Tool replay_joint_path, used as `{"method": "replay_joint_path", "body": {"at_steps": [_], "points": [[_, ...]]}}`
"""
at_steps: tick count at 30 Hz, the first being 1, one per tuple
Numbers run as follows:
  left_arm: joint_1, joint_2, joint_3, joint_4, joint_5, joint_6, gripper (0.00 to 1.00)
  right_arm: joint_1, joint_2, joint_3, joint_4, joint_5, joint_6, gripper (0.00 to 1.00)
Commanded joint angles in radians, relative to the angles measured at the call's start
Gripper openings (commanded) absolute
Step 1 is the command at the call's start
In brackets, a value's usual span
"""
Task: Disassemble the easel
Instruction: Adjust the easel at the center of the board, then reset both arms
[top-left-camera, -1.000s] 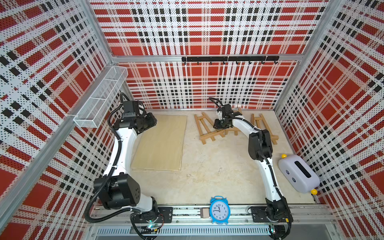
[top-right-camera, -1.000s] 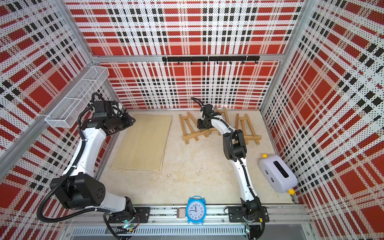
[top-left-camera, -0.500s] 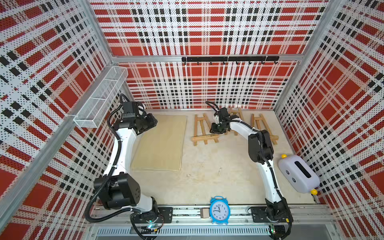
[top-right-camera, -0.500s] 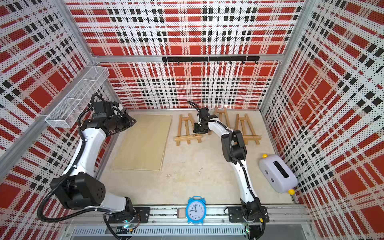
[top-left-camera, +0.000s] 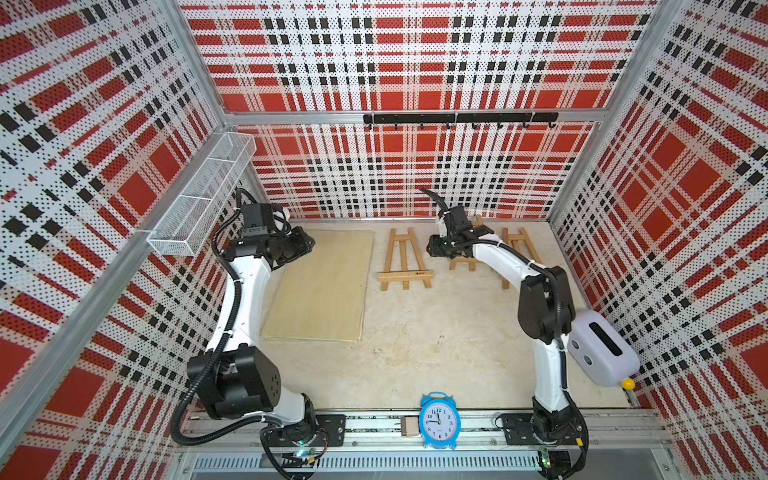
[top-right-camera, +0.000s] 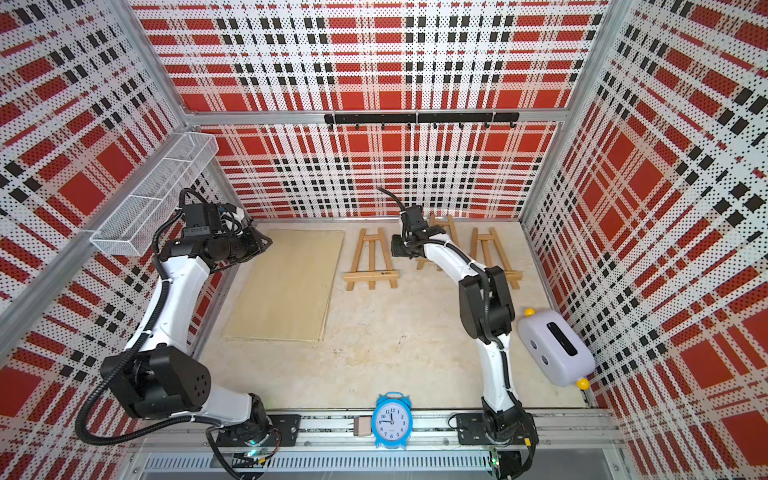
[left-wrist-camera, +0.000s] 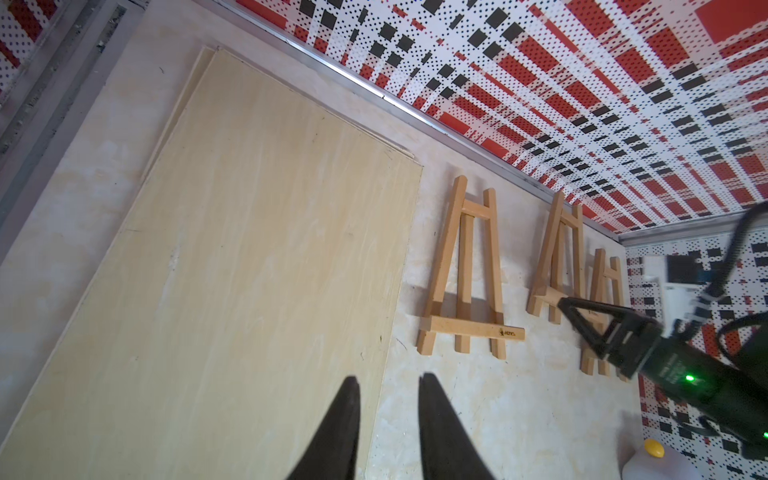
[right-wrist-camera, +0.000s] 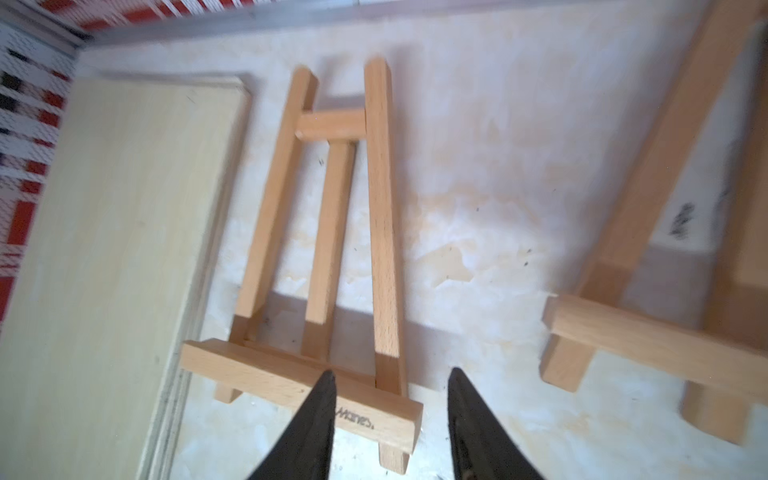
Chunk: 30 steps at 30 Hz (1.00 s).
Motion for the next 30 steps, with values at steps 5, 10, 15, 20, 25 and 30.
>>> {"method": "replay_joint_path", "body": {"at_steps": [5,10,15,20,25,30], "points": [[-0.039,-0.009,0.007,0.054,0.038,0.006,0.29,-0.049,-0.088,0.043,-0.109,0.164,-0.095,0.45],[-0.044,-0.149,-0.074,0.092,-0.079,0.0,0.29,-0.066,-0.31,-0.214,0.029,0.16,-0.116,0.45],[-0.125,-0.332,-0.189,0.138,-0.314,-0.003,0.35,-0.113,-0.579,-0.418,0.072,0.139,-0.178,0.47],[-0.301,-0.428,-0.248,0.158,-0.559,0.048,0.38,-0.189,-0.841,-0.609,0.114,0.124,-0.228,0.56],[-0.37,-0.493,-0.366,0.232,-0.595,0.028,0.64,-0.306,-0.962,-0.704,0.116,0.042,-0.259,0.65],[-0.343,-0.581,-0.721,0.686,-0.486,0.059,0.99,-0.443,-0.954,-0.841,0.253,-0.041,-0.271,0.74]]}}
